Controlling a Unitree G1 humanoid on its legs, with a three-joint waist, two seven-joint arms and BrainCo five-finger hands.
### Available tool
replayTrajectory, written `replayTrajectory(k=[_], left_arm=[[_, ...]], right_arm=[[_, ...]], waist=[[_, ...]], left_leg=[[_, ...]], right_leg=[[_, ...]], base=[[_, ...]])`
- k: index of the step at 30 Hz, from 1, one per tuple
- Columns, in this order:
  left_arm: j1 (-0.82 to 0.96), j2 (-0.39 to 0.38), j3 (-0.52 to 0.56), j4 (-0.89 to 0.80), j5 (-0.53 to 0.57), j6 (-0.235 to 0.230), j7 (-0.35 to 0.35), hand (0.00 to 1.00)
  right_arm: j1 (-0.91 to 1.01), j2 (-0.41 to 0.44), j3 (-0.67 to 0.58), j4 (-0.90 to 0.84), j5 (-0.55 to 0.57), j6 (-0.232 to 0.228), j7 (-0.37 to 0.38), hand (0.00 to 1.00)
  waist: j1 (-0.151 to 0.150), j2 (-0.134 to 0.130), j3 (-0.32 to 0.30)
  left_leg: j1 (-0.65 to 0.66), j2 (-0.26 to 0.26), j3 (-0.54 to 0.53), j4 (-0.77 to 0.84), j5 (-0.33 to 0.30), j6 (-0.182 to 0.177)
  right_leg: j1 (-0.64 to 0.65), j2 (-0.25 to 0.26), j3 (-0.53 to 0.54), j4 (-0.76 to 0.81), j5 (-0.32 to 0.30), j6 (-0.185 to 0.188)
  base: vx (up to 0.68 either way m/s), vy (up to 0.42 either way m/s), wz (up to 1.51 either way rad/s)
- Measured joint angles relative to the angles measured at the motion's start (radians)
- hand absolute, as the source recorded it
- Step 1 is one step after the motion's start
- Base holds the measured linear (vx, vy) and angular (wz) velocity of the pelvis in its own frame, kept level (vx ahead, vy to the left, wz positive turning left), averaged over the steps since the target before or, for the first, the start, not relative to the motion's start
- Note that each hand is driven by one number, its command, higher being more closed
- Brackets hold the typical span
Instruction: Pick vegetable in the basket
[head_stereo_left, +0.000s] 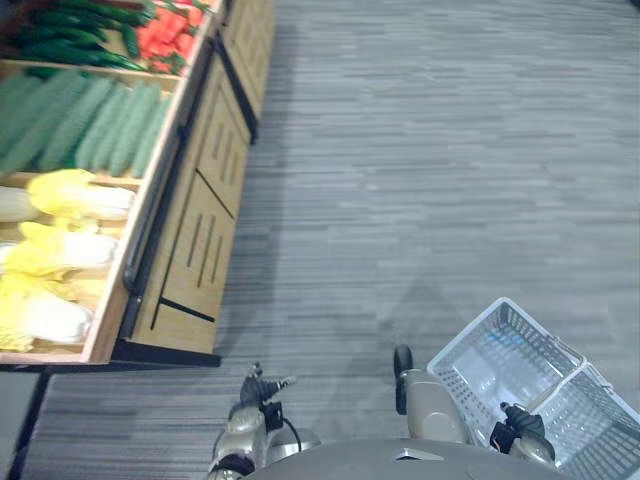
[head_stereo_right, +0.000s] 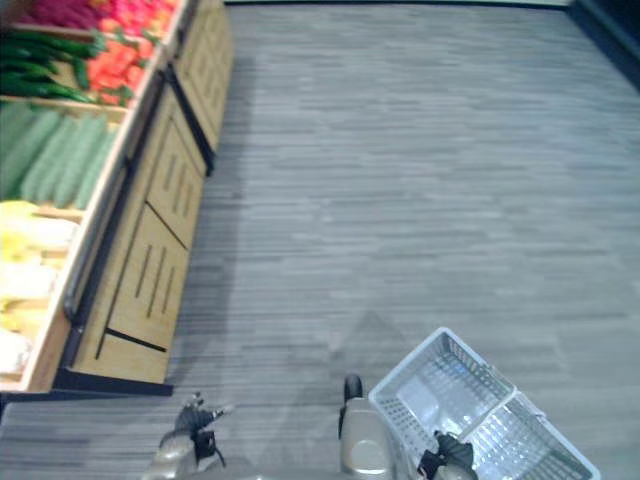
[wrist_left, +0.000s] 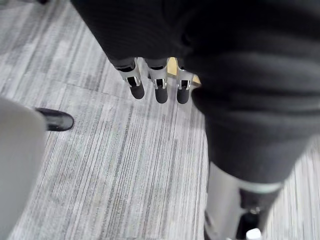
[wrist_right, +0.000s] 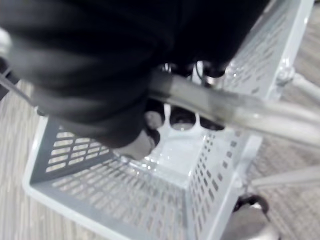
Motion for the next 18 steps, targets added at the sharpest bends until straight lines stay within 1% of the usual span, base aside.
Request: replayTrajectory(k=[1, 2, 3, 4, 5, 6, 7, 8, 9, 10, 11, 12, 13, 14, 15, 16, 17, 18], left_arm=[[0.000, 0.002, -0.010, -0.005, 0.002, -0.002, 0.000, 0.00], [-0.001, 0.010, -0.017, -0.007, 0.001, -0.010, 0.000, 0.00], [-0.003, 0.012, -0.020, -0.010, 0.001, -0.013, 0.000, 0.00], [-0.010, 0.018, -0.040, -0.014, 0.003, -0.014, 0.000, 0.00], [-0.012, 0.022, -0.049, -0.015, 0.003, -0.014, 0.000, 0.00], [-0.012, 0.026, -0.067, -0.019, 0.001, -0.015, -0.001, 0.00], [-0.012, 0.023, -0.079, -0.027, -0.001, -0.015, -0.002, 0.00], [-0.011, 0.023, -0.084, -0.028, -0.002, -0.015, -0.002, 0.00], [-0.011, 0.021, -0.089, -0.029, -0.008, -0.013, -0.006, 0.00], [-0.020, 0.033, -0.094, -0.025, -0.005, -0.012, -0.008, 0.00], [-0.016, 0.040, -0.108, -0.020, -0.006, -0.012, -0.011, 0.00], [-0.014, 0.053, -0.125, -0.007, 0.000, -0.010, -0.022, 0.00], [-0.016, 0.078, -0.136, -0.004, 0.003, -0.002, -0.024, 0.00], [-0.016, 0.088, -0.135, -0.004, 0.005, 0.004, -0.024, 0.00], [-0.017, 0.106, -0.135, -0.005, 0.002, 0.009, -0.023, 0.00], [-0.017, 0.114, -0.135, -0.006, -0.001, 0.011, -0.023, 0.00], [-0.016, 0.114, -0.135, -0.007, -0.002, 0.012, -0.023, 0.00], [-0.012, 0.116, -0.133, -0.010, -0.003, 0.011, -0.023, 0.00]], right_arm=[[-0.001, -0.010, 0.010, 0.010, -0.008, 0.002, 0.001, 1.00], [0.001, -0.030, 0.063, 0.025, -0.029, 0.011, 0.002, 1.00], [0.000, -0.038, 0.084, 0.034, -0.036, 0.013, 0.003, 1.00], [-0.006, -0.049, 0.115, 0.048, -0.042, 0.016, 0.004, 1.00], [-0.017, -0.053, 0.125, 0.056, -0.051, 0.019, 0.005, 1.00], [-0.036, -0.057, 0.128, 0.063, -0.079, 0.024, 0.008, 1.00], [-0.057, -0.066, 0.151, 0.065, -0.106, 0.026, 0.013, 1.00], [-0.065, -0.066, 0.156, 0.065, -0.112, 0.027, 0.019, 1.00], [-0.076, -0.062, 0.160, 0.065, -0.116, 0.034, 0.025, 1.00], [-0.086, -0.050, 0.156, 0.072, -0.117, 0.043, 0.028, 1.00], [-0.084, -0.044, 0.156, 0.069, -0.116, 0.042, 0.027, 1.00], [-0.082, -0.042, 0.150, 0.052, -0.116, 0.039, 0.013, 1.00], [-0.091, -0.039, 0.173, 0.038, -0.116, 0.030, 0.017, 1.00], [-0.094, -0.036, 0.186, 0.032, -0.117, 0.023, 0.020, 1.00], [-0.096, -0.024, 0.200, 0.017, -0.116, 0.014, 0.022, 1.00], [-0.096, -0.011, 0.202, 0.015, -0.117, 0.006, 0.022, 1.00], [-0.097, -0.008, 0.207, 0.015, -0.117, 0.004, 0.022, 1.00], [-0.099, -0.001, 0.213, 0.017, -0.117, 0.004, 0.022, 1.00]], waist=[[0.002, 0.002, -0.001], [0.007, -0.003, 0.001], [0.013, -0.006, 0.001], [0.033, -0.012, -0.002], [0.038, -0.014, -0.003], [0.045, -0.016, -0.004], [0.055, -0.012, -0.007], [0.059, -0.006, -0.010], [0.066, 0.001, -0.014], [0.077, -0.017, -0.012], [0.074, -0.031, -0.016], [0.053, -0.037, -0.025], [0.043, -0.055, -0.023], [0.041, -0.062, -0.025], [0.042, -0.069, -0.017], [0.041, -0.079, -0.019], [0.041, -0.079, -0.019], [0.042, -0.078, -0.019]], left_leg=[[-0.058, 0.011, 0.013, 0.092, 0.021, -0.023], [-0.152, 0.034, 0.134, 0.245, 0.001, -0.030], [-0.174, 0.043, 0.204, 0.274, -0.014, -0.026], [-0.199, 0.027, 0.344, 0.271, -0.049, -0.023], [-0.211, 0.005, 0.396, 0.250, -0.064, -0.020], [-0.239, -0.062, 0.476, 0.168, -0.074, -0.013], [-0.256, -0.126, 0.539, 0.059, -0.045, 0.008], [-0.264, -0.147, 0.565, 0.014, -0.026, 0.027], [-0.265, -0.173, 0.593, -0.014, -0.036, 0.172], [-0.227, -0.202, 0.552, -0.041, -0.035, 0.176], [-0.203, -0.219, 0.514, -0.079, -0.027, 0.177], [-0.168, -0.243, 0.448, -0.118, -0.015, 0.188], [-0.158, -0.240, 0.392, -0.121, -0.016, 0.191], [-0.153, -0.234, 0.373, -0.122, -0.016, 0.190], [-0.135, -0.231, 0.324, -0.130, -0.009, 0.183], [-0.115, -0.229, 0.266, -0.139, -0.006, 0.176], [-0.103, -0.228, 0.236, -0.151, -0.003, 0.166], [-0.090, -0.226, 0.193, -0.167, -0.001, 0.150]], right_leg=[[0.056, -0.015, -0.061, -0.045, -0.002, -0.003], [0.161, -0.025, -0.150, -0.134, 0.004, -0.003], [0.199, -0.031, -0.187, -0.162, 0.008, -0.004], [0.261, -0.044, -0.245, -0.208, 0.011, 0.000], [0.282, -0.053, -0.277, -0.224, 0.012, 0.001], [0.317, -0.061, -0.336, -0.255, 0.017, 0.010], [0.343, -0.057, -0.392, -0.283, 0.023, 0.020], [0.354, -0.047, -0.415, -0.289, 0.022, 0.022], [0.361, -0.043, -0.440, -0.216, -0.009, 0.056], [0.332, -0.106, -0.425, -0.021, -0.031, 0.076], [0.291, -0.145, -0.399, 0.118, -0.011, 0.085], [0.210, -0.195, -0.316, 0.340, 0.052, 0.092], [0.123, -0.168, -0.190, 0.472, 0.039, 0.097], [0.086, -0.148, -0.134, 0.500, 0.024, 0.101], [0.043, -0.119, -0.071, 0.515, 0.004, 0.123], [0.029, -0.121, -0.053, 0.486, -0.009, 0.141], [0.030, -0.125, -0.050, 0.455, -0.012, 0.136], [0.032, -0.127, -0.033, 0.387, -0.014, 0.132]], base=[[0.30, -0.264, 1.71], [0.28, -0.235, 1.68], [0.25, -0.167, 1.70], [0.19, -0.089, 1.12], [0.21, -0.064, 1.36], [0.19, -0.014, 1.25], [0.20, 0.001, 1.25], [0.21, 0.032, 1.14], [0.24, 0.067, 1.12], [0.31, 0.114, 1.14], [0.34, 0.105, 1.41], [0.33, 0.043, 1.62], [0.27, -0.022, 1.60], [0.29, -0.071, 1.46], [0.31, -0.109, 1.44], [0.31, -0.131, 1.50], [0.28, -0.174, 1.44], [0.27, -0.213, 1.41]])
